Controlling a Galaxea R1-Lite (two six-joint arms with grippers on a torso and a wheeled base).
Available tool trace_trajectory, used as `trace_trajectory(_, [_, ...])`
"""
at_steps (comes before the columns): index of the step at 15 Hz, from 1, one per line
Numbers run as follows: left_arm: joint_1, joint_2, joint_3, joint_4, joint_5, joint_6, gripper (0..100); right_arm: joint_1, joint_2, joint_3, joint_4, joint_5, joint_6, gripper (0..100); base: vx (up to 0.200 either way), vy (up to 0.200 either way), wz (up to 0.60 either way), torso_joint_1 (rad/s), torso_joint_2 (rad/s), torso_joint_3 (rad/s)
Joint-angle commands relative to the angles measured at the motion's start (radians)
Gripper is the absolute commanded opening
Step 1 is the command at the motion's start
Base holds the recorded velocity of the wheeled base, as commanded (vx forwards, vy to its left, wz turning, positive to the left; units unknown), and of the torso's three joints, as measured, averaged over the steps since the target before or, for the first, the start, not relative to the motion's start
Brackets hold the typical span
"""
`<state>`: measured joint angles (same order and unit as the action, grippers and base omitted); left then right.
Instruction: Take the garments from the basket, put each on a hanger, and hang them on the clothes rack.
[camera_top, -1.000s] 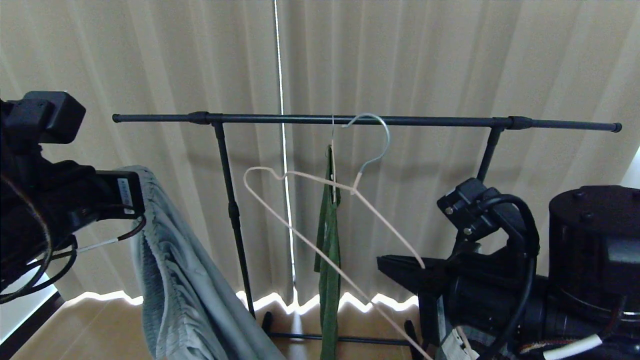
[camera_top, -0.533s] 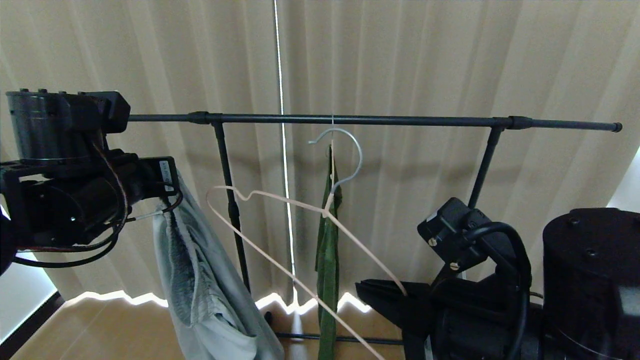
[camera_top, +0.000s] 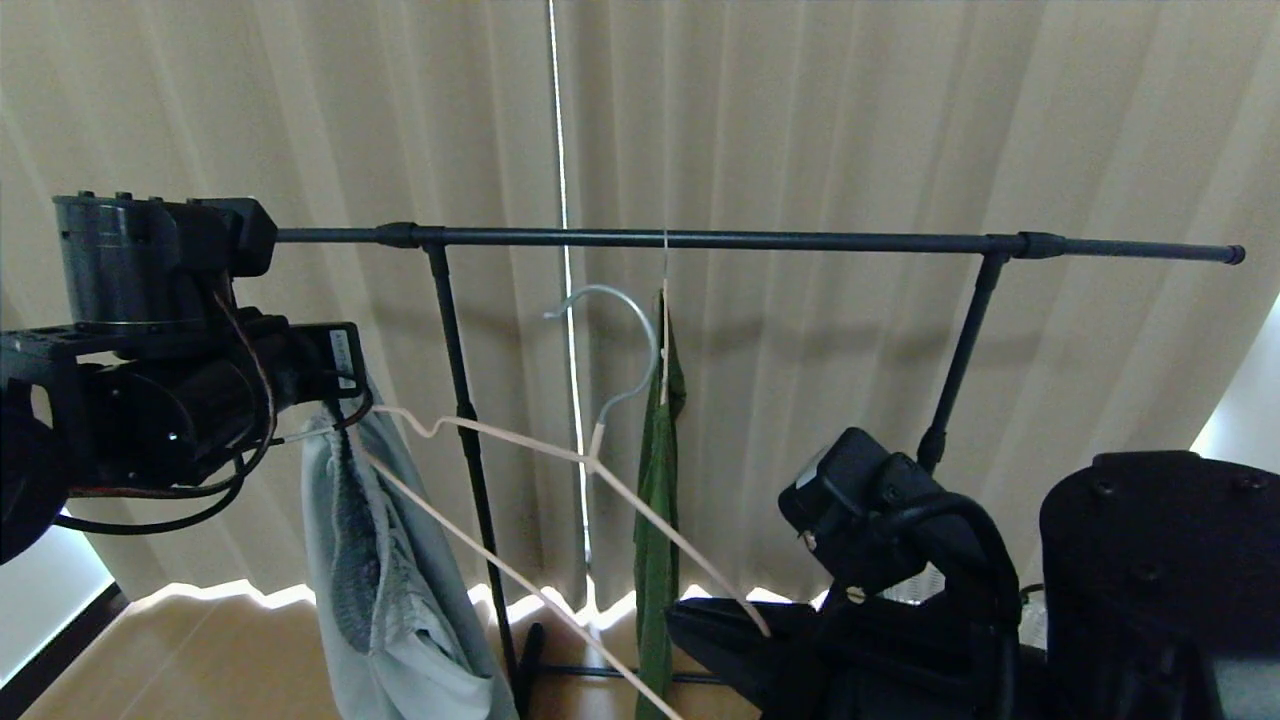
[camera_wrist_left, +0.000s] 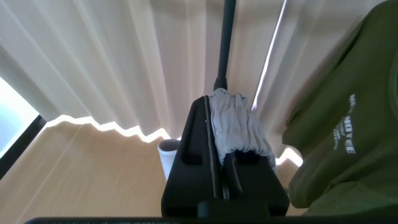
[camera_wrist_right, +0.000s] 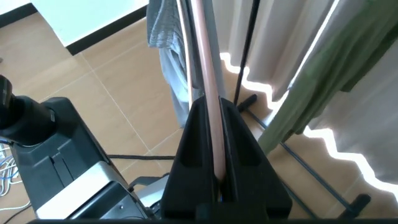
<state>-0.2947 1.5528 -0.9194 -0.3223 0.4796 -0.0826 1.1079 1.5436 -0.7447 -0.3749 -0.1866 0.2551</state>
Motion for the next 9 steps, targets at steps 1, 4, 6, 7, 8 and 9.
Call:
trace_trajectory(1, [0.002, 0.001, -0.001, -0.001, 0.001, 0.0, 0, 0.009, 0.021, -0.009, 0.001, -0.001, 0.0, 0, 0.0, 0.0, 0.0, 0.0, 0.0, 0.0])
trace_trajectory(4, [-0.001, -0.008, 0.004, 0.0, 0.001, 0.001, 0, 0.001, 0.085, -0.056, 0.002, -0.01, 0.001, 0, 0.0, 0.0, 0.0, 0.0, 0.0, 0.0])
trace_trajectory(6, [-0.003, -0.017, 0.005, 0.002, 0.013, 0.006, 0, -0.022, 0.133, -0.104, 0.004, -0.011, 0.004, 0, 0.0, 0.0, 0.0, 0.0, 0.0, 0.0])
trace_trajectory(7, [-0.003, -0.02, 0.007, 0.002, 0.024, 0.006, 0, -0.031, 0.145, -0.125, 0.008, -0.011, 0.007, 0, 0.0, 0.0, 0.0, 0.0, 0.0, 0.0])
trace_trajectory(8, [-0.003, -0.022, 0.014, 0.002, 0.036, 0.007, 0, -0.048, 0.158, -0.147, 0.011, -0.011, 0.01, 0, 0.0, 0.0, 0.0, 0.0, 0.0, 0.0])
trace_trajectory(9, [-0.003, -0.028, 0.02, 0.002, 0.039, 0.01, 0, -0.057, 0.17, -0.16, 0.011, -0.011, 0.015, 0, 0.0, 0.0, 0.0, 0.0, 0.0, 0.0])
